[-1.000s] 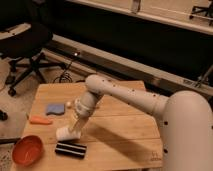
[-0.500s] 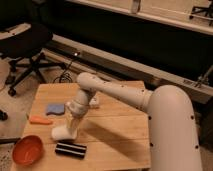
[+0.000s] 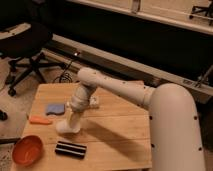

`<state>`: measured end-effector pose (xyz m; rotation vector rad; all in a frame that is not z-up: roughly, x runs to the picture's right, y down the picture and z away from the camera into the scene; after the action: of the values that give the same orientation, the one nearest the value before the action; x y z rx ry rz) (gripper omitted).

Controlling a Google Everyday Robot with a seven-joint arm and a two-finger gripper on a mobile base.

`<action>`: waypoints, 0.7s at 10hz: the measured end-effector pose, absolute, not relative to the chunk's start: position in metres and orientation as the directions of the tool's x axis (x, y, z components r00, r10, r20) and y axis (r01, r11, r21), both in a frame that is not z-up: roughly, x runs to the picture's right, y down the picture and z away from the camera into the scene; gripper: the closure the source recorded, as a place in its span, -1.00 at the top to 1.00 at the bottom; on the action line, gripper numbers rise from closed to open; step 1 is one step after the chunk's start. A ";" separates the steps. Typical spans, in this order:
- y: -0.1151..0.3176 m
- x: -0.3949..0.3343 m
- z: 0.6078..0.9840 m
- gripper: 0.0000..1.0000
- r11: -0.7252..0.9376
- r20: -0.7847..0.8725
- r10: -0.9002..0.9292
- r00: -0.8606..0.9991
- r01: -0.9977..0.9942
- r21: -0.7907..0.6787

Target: Pick up the ceramic cup

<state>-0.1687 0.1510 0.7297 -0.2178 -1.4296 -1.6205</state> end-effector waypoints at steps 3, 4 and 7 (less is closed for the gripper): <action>0.102 -0.095 0.717 -1.00 -0.020 0.657 -0.661 -0.361 0.885 0.466; 0.091 -0.073 0.703 -1.00 -0.041 0.647 -0.696 -0.311 0.917 0.397; 0.077 -0.041 0.650 -1.00 -0.090 0.601 -0.753 -0.267 0.947 0.308</action>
<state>-0.0413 0.0766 0.6503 -0.3404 -0.7722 -1.6862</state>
